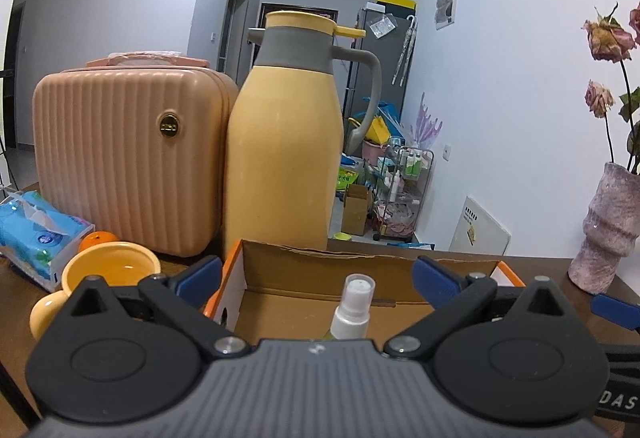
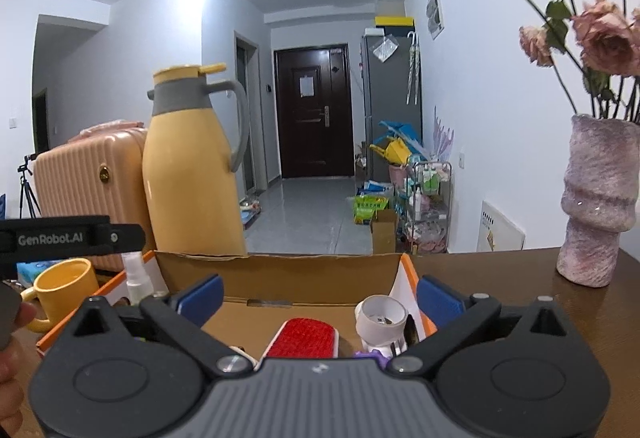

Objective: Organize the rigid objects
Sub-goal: 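Withdraw both tools from the box back over the table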

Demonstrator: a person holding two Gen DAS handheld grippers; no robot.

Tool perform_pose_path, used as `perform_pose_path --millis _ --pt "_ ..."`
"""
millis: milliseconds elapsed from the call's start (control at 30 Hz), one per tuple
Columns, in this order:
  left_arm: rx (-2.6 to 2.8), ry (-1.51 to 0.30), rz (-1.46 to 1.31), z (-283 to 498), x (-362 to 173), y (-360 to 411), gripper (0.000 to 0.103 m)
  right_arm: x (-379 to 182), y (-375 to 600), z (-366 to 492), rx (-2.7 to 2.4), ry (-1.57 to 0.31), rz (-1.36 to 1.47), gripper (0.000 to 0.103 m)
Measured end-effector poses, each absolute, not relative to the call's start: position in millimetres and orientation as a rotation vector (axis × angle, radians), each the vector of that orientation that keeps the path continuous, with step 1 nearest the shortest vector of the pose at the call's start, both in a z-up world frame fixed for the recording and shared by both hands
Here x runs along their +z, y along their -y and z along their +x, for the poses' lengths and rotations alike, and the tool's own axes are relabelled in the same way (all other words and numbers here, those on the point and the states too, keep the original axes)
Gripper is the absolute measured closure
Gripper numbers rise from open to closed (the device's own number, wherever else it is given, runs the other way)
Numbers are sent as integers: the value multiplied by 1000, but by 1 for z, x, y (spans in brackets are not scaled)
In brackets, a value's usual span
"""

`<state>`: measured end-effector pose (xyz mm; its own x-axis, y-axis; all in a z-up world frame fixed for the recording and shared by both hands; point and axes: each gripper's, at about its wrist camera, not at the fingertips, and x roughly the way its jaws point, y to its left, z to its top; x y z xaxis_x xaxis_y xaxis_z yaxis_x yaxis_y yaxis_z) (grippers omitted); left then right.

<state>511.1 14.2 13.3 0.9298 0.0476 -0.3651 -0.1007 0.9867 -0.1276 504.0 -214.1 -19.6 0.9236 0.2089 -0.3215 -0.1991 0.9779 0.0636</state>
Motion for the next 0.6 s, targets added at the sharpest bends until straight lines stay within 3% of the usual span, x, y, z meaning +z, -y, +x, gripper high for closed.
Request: perform_pose_path --millis 600 --pt "105 -344 -100 425 -1 -27 0 -28 228 391 166 -240 -32 0"
